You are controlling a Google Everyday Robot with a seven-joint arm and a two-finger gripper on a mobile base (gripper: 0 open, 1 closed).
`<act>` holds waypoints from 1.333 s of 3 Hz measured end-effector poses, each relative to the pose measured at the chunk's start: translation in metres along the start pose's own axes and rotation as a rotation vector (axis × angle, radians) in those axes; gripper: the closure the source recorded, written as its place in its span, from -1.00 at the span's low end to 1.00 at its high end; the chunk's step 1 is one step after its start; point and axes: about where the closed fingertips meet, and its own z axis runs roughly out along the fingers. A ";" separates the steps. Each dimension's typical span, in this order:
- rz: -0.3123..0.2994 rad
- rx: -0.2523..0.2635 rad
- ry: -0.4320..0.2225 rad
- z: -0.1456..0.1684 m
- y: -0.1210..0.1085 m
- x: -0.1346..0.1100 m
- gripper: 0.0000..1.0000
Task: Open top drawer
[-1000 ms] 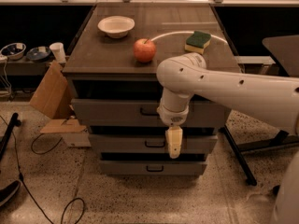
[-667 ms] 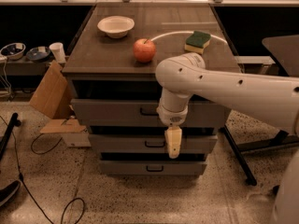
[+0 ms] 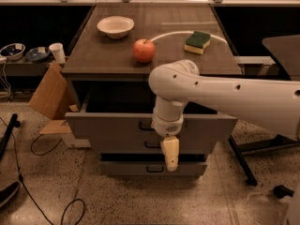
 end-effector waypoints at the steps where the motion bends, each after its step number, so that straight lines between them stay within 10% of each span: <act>1: -0.088 -0.056 -0.003 -0.002 0.029 -0.022 -1.00; 3: -0.176 -0.141 0.020 -0.011 0.078 -0.029 -1.00; 4: -0.116 -0.206 0.027 -0.007 0.093 -0.010 -1.00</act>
Offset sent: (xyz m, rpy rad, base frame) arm -0.0865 0.0197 0.0276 -0.0171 0.1125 0.2218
